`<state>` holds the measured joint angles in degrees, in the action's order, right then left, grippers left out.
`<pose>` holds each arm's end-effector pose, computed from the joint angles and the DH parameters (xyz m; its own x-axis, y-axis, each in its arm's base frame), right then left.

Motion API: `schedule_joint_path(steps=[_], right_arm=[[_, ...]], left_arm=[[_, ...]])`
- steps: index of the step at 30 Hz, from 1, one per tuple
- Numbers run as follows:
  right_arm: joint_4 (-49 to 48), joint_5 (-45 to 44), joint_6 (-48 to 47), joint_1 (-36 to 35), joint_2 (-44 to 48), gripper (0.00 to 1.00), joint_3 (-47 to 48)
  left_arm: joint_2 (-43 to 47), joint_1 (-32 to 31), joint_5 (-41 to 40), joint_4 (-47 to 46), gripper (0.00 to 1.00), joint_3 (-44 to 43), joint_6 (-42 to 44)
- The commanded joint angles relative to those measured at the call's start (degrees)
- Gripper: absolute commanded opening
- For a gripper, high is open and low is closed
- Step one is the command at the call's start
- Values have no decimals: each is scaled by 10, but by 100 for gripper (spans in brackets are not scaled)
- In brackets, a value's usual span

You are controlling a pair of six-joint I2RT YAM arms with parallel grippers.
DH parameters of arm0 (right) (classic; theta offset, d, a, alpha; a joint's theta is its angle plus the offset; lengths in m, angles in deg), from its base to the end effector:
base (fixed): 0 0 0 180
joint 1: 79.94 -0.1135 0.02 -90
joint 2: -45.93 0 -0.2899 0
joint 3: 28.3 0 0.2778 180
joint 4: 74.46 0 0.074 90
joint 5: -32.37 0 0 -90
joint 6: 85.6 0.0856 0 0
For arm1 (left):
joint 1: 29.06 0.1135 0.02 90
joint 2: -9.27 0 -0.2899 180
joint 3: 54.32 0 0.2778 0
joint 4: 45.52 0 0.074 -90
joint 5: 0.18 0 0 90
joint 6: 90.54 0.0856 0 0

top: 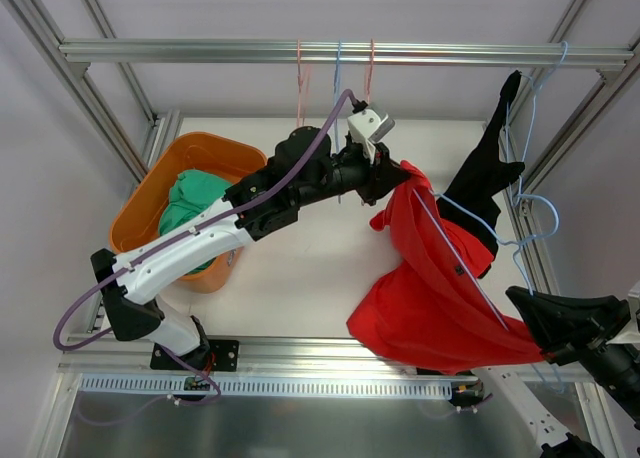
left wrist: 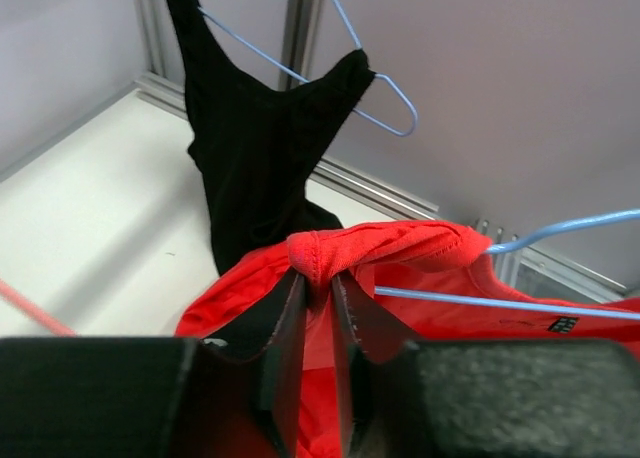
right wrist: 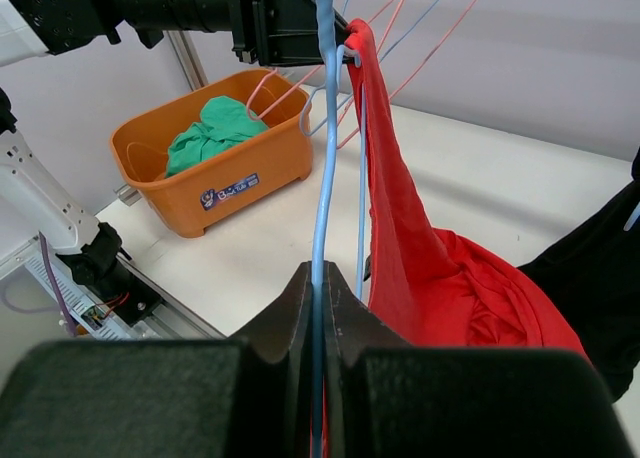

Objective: Remove the tank top from the hanger

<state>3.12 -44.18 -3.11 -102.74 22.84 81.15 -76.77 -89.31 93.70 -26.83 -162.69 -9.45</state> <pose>-0.0756 -0.0102 0.5284 0.2165 -0.0469 -0.9752 -0.5654 0.8083 -0.1644 0.2014 -0.3641 0.5184 -0.1082 -0.1221 -0.9866 0.8937 0.4226 -0.1503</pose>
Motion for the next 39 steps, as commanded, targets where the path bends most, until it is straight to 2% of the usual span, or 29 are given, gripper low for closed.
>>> schedule_joint_path(steps=[1,4,7,8,9,18,20,24,25,28,30,35,37,39], right_arm=[[-42,-7,13,-3,-9,0,17],[-50,-5,16,-4,-13,0,22],[-56,-5,18,-4,-15,0,19],[-58,-7,18,-3,-16,0,19],[-59,-8,18,-3,-17,0,18],[-52,-62,3,-4,-9,0,-18],[-48,-56,0,-6,-5,0,-35],[-43,-30,-13,-7,21,0,-59],[-39,-23,-15,-9,29,0,-61],[-14,-8,-24,-14,37,0,-52],[0,-10,-26,-16,40,0,-43],[8,6,-26,-29,51,0,-12],[0,-23,-18,-31,56,0,-5],[-38,-46,-16,-31,75,0,-18]], left_arm=[[-4,2,67,-38,16,-3,0],[-11,2,82,-41,26,-5,-4],[-16,2,98,-44,27,-4,-8],[-18,2,103,-45,24,-3,-7],[-18,2,104,-45,2,-3,-8],[4,2,69,-45,0,26,-8],[17,2,40,-47,0,36,-8],[39,2,-87,-46,0,69,-33],[46,2,-152,-47,0,76,-40],[61,3,-239,-47,0,96,-66],[61,3,-252,-46,0,95,-73],[40,3,-233,-46,0,80,-86],[36,3,-188,-51,0,79,-81],[33,2,-88,-60,0,84,-67]])
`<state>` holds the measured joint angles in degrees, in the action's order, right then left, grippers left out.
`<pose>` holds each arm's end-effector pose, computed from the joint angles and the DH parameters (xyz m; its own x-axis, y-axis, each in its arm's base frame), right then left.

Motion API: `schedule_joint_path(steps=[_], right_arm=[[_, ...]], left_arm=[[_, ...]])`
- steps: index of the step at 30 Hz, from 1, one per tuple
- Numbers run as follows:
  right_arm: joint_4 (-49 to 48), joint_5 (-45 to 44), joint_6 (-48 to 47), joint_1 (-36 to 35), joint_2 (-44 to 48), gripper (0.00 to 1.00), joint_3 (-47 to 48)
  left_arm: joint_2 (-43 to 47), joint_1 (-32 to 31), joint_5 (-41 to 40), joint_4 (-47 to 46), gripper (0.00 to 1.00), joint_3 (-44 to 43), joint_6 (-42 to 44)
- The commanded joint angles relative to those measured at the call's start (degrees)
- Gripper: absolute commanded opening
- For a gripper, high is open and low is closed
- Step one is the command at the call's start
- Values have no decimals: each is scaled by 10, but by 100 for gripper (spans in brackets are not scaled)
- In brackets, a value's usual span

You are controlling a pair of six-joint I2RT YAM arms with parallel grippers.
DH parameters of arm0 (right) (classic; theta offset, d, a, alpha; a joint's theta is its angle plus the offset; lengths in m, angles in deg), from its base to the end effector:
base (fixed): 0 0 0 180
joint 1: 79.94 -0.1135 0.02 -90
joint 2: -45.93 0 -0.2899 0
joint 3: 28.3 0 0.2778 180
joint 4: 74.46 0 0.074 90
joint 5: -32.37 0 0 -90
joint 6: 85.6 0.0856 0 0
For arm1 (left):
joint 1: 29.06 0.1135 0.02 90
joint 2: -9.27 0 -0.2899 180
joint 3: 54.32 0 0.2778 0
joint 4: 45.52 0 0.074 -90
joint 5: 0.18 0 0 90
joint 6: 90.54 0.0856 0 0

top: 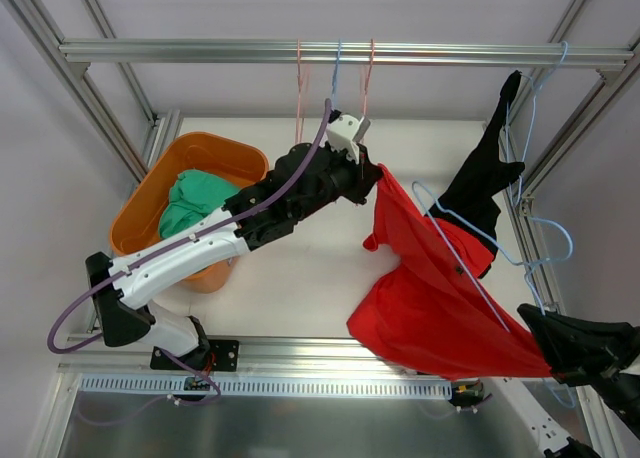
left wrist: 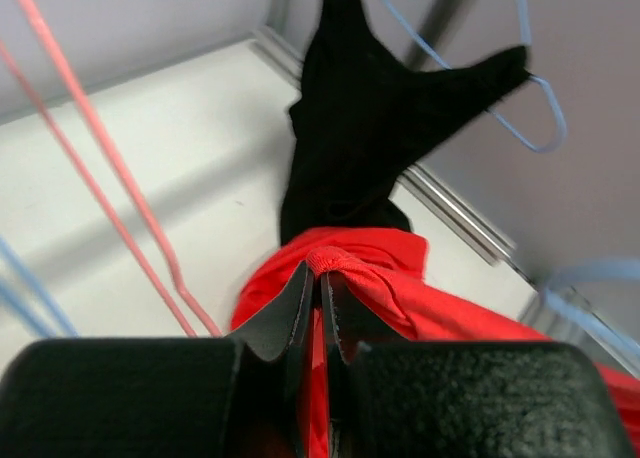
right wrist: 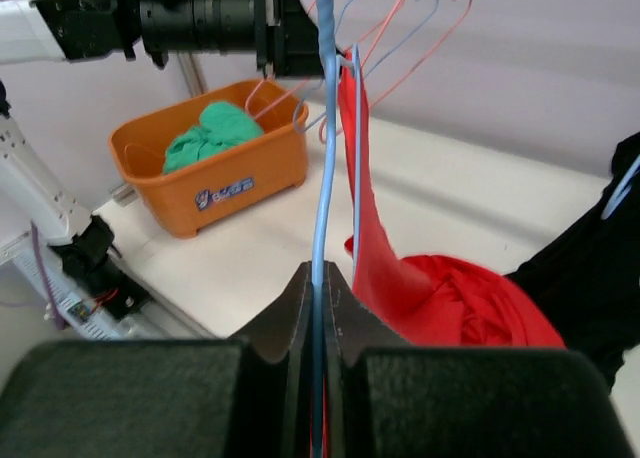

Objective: Remove the tank top from the hanger

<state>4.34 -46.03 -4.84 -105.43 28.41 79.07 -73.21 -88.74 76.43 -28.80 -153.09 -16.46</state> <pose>-0.0984 -0.0278 0.5088 0.2671 -0.0469 -0.9625 -0.5641 0.8022 -0.1956 0.2221 -0.3404 0.4776 -0.2019 -0.1833 -0.9621 0.6941 0.6663 -0.2726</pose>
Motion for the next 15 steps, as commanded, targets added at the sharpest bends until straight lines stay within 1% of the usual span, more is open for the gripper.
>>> schedule_joint_path(steps=[1,2,3,4,5,6,7,8,9,10,11,12,13,14,15], right_arm=[[-110,-50,5,-4,31,0,-35],[-144,-60,6,-4,59,0,-60],[-179,-69,6,-5,72,0,-84],[-254,-95,9,-5,85,0,-108],[-294,-110,12,-6,96,0,-157],[-340,-136,16,-5,115,0,-183],[-436,-138,18,-5,122,0,-210],[-483,-136,25,-6,127,0,-261],[-534,-130,29,-5,123,0,-285],[-641,-118,35,-5,119,0,-309],[-700,-98,53,-4,112,0,-359],[-764,-88,60,-5,105,0,-386],[-904,-63,64,-4,85,0,-415],[-975,-48,67,-4,69,0,-444],[-1048,-34,54,-5,52,0,-493]], left_arm=[[-1,-4,122,-71,0,-3,5],[10,-8,189,-91,0,25,8],[16,-10,222,-110,0,41,10],[29,-13,258,-143,0,58,12],[34,-18,293,-155,0,86,16],[38,-20,371,-165,0,97,19],[42,-21,419,-172,0,109,23],[44,-26,463,-184,0,135,28],[44,-30,538,-190,0,150,30],[45,-32,574,-191,0,176,34],[46,-40,598,-192,0,191,35],[46,-45,634,-192,0,205,34],[47,-50,644,-191,0,233,34],[49,-54,645,-192,0,249,34],[50,-65,645,-191,0,263,36]])
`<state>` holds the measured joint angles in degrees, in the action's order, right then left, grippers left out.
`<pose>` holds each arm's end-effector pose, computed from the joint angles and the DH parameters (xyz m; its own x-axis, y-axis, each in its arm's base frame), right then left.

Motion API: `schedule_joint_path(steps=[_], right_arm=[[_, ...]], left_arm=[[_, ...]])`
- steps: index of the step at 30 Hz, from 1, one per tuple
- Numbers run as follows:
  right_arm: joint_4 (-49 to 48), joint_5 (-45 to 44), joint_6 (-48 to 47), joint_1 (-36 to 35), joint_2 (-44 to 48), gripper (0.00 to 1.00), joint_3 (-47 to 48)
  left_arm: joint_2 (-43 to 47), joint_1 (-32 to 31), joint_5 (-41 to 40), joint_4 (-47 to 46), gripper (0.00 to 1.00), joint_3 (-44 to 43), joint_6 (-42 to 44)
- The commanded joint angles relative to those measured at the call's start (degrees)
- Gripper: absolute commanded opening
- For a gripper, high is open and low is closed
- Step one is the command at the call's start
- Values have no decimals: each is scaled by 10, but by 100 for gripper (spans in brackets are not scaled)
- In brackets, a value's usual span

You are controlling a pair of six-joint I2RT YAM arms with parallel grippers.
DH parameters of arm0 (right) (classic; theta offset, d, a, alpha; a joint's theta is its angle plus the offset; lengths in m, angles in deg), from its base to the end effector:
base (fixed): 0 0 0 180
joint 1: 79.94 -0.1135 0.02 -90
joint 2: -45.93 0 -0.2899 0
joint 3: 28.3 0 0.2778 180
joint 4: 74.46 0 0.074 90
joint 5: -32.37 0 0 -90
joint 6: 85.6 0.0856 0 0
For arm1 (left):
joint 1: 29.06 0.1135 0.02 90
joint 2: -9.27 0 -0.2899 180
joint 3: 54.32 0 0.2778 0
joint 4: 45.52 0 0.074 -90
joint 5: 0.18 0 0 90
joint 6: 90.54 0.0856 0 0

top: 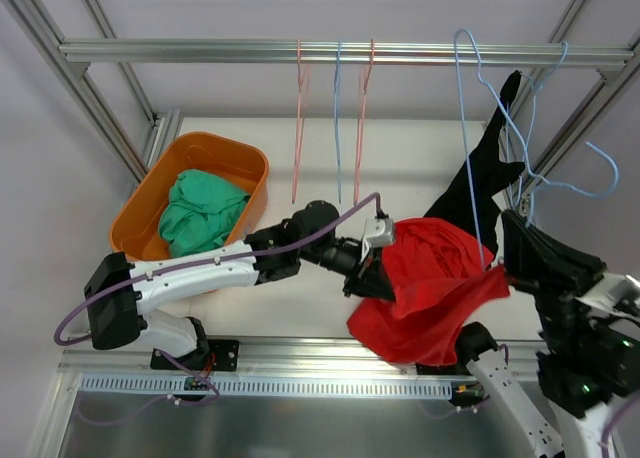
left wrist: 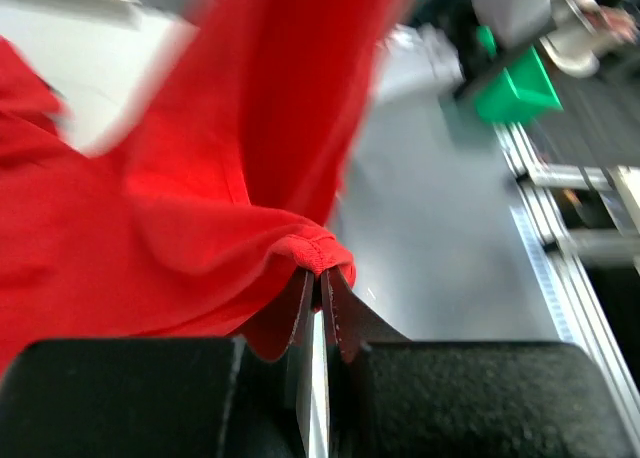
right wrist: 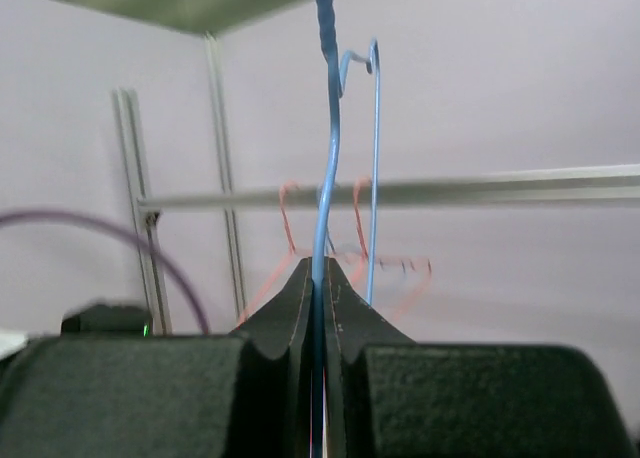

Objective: Remove the tank top from the hanger

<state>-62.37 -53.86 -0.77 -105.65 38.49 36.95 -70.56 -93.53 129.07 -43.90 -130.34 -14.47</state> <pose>-0.0098 0.0015 0.5003 0.6852 0.2301 -0.6911 -0.4142 0.9035 -0.1098 0.1173 -0.3713 0.3671 -0.2732 0.1394 -0.9518 0.9319 -0.2072 -0.2978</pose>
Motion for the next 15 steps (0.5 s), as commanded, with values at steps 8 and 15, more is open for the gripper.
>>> schedule_joint_path(steps=[8,15], right_arm=[[-406,18,-127,-2,-181,0,-66],[-255,-34,-194,-2,-86,0,-139]], left_arm=[[41,-25,-122,-4,7,152,-14],[38,-26,-287,45,5,178,-34]])
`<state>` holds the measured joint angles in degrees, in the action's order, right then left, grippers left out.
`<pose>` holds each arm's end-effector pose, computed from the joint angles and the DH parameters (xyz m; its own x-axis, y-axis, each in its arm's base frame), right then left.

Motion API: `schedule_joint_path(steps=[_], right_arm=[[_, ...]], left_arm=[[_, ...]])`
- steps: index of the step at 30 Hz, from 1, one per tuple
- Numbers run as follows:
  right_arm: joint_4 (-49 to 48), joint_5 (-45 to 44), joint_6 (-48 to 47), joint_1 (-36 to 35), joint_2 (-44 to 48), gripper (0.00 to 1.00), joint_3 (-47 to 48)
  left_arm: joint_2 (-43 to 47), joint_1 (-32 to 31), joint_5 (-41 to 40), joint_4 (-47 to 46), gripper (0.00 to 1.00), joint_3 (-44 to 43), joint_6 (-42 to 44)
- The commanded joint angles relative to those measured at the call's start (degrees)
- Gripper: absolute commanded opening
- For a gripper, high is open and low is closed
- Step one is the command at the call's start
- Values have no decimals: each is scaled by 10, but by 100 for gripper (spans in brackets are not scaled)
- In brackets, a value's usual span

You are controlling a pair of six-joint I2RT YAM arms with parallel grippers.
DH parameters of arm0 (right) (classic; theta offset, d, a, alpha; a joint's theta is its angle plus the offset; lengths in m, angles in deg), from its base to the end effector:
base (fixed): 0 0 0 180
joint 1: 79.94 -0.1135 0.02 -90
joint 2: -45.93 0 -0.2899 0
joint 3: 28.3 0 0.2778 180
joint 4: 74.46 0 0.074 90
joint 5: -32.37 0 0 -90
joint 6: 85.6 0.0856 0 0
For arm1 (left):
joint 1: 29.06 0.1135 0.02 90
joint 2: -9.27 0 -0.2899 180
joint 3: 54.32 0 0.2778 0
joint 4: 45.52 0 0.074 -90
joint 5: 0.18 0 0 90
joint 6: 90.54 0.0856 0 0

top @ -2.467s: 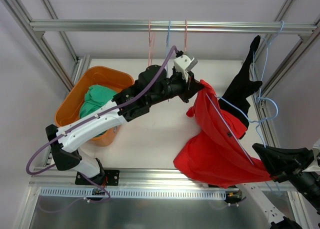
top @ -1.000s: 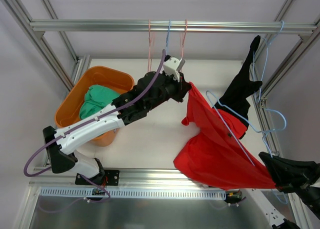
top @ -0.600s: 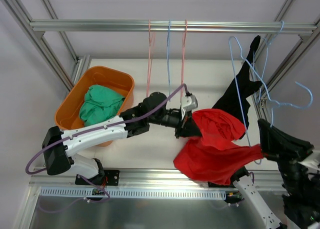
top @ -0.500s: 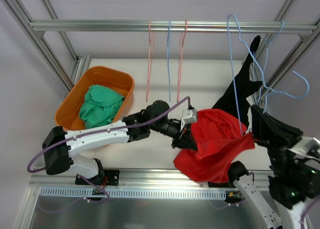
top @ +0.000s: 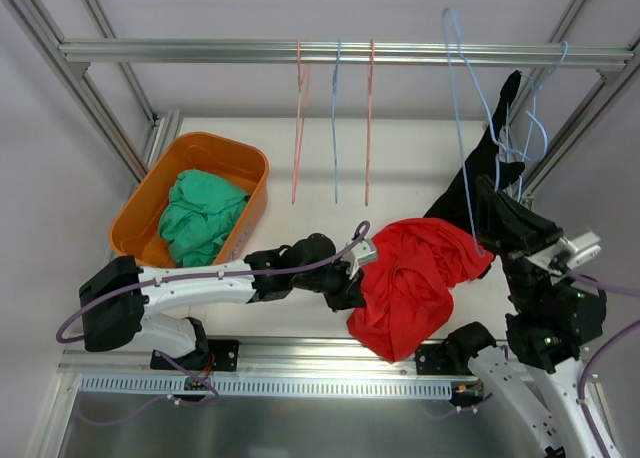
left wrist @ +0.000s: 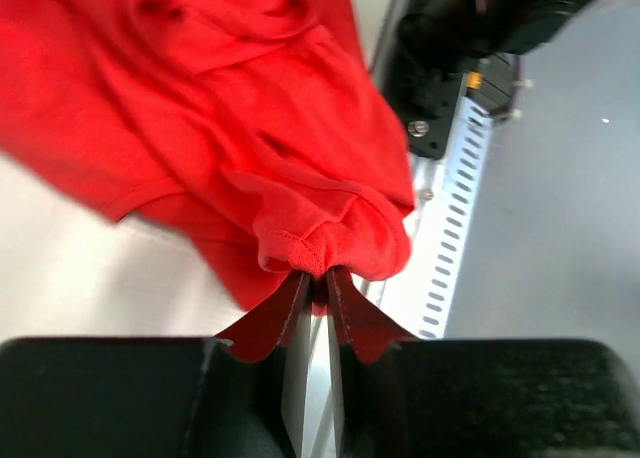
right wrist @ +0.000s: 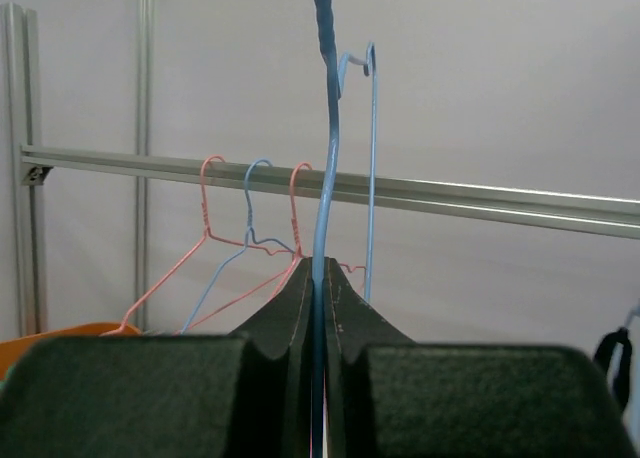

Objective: Remove the tank top from the hanger

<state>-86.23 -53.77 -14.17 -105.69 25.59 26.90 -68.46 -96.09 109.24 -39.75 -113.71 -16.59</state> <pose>0.0746 0.0424 0.4889 0.7720 0.0196 -0.6354 -0.2418 0.9334 -0.2651 0.1156 -0.3456 0.2462 -0.4260 0.3369 -0.8396 0.9042 0.1892 -0.3829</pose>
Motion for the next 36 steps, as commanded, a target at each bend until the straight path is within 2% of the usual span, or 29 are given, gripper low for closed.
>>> schedule_joint_path(steps=[1,2,3,4,5,6,7,8,12,16,24,27,31,36], right_arm=[[8,-46,-56,-4,50,0,-41],[56,-64,-34,-5,56,0,-17],[206,-78,-12,-5,53,0,21],[282,-85,6,-6,45,0,59],[349,-98,54,-5,36,0,127],[458,-115,74,-5,20,0,153],[497,-118,85,-5,13,0,171],[524,-121,107,-5,9,0,192],[602,-133,122,-5,-25,0,241],[599,-165,113,-4,-105,0,300],[511,-167,127,-4,-337,0,444],[474,-157,145,-5,-398,0,461],[430,-148,174,-9,-454,0,472],[387,-162,182,-21,-472,0,461]], left_arm=[[17,0,-97,6,12,13,-19],[19,0,-108,8,16,14,-21],[21,0,-128,11,21,15,-23],[30,0,-144,14,30,18,-28],[37,0,-162,27,46,18,-30],[51,0,-190,34,54,19,-31],[58,0,-213,41,65,20,-31],[67,0,-231,56,98,22,-32],[96,0,-261,95,99,26,-21],[126,0,-249,105,99,42,-23],[176,0,-213,106,99,65,-31],[188,-1,-207,106,99,72,-36],[189,-5,-211,105,99,73,-41],[167,-13,-213,102,99,64,-37]])
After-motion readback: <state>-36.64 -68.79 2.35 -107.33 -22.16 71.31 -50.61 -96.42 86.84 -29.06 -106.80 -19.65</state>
